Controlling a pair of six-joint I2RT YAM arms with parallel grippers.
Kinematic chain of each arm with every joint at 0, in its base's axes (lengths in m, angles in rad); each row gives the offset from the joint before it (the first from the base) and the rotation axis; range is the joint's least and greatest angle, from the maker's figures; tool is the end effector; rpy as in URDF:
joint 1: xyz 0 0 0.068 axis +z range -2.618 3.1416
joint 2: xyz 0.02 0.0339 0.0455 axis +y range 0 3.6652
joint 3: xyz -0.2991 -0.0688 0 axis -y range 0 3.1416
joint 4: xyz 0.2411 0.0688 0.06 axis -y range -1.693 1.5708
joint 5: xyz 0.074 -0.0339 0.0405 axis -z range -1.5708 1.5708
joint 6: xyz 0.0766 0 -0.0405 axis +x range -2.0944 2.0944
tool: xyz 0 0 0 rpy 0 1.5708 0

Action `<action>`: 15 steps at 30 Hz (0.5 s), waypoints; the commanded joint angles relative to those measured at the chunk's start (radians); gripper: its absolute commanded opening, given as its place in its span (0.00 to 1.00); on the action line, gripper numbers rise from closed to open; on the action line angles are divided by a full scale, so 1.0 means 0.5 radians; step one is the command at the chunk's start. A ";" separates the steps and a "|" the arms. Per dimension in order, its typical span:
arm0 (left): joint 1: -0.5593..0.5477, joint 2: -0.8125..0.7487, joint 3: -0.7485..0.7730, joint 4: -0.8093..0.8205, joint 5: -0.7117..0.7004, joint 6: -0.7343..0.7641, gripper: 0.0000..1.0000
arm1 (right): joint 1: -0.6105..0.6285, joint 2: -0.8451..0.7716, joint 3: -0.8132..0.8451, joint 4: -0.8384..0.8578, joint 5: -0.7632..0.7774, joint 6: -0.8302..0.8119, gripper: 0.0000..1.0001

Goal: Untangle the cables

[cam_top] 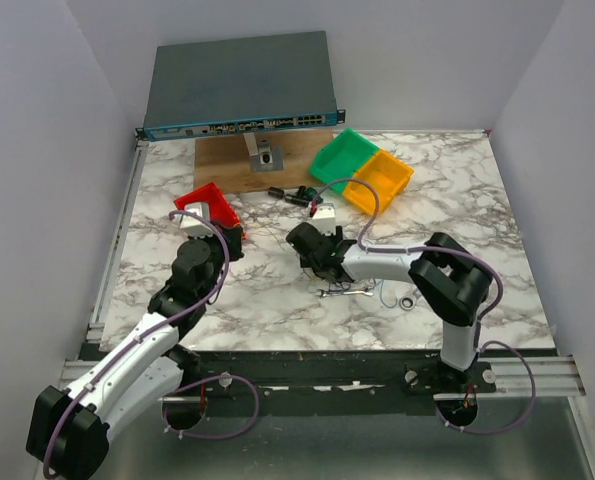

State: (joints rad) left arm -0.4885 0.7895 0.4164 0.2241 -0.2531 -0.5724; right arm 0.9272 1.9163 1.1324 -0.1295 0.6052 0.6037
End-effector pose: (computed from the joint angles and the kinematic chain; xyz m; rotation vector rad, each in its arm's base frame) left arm 0.1876 -0.0780 0.2719 -0.2631 1.7283 -0.5664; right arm 0.2858 0.3083 0.1587 -0.1269 2.2763 0.0254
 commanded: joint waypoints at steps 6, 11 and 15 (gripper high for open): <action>-0.006 -0.201 -0.014 -0.281 -0.675 -0.056 0.00 | -0.375 -0.512 -0.571 -0.406 0.290 0.429 0.63; -0.008 -0.204 -0.019 -0.329 -0.786 -0.088 0.00 | -0.901 -0.889 -0.825 -0.415 0.071 0.595 0.63; -0.008 -0.173 0.004 -0.379 -0.850 -0.113 0.00 | -1.072 -1.064 -0.883 -0.486 0.115 0.723 0.73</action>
State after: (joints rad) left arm -0.4950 0.7006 0.3954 0.0692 -0.5537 -0.6140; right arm 0.4374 1.4445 0.7265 -0.2615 0.6365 0.8658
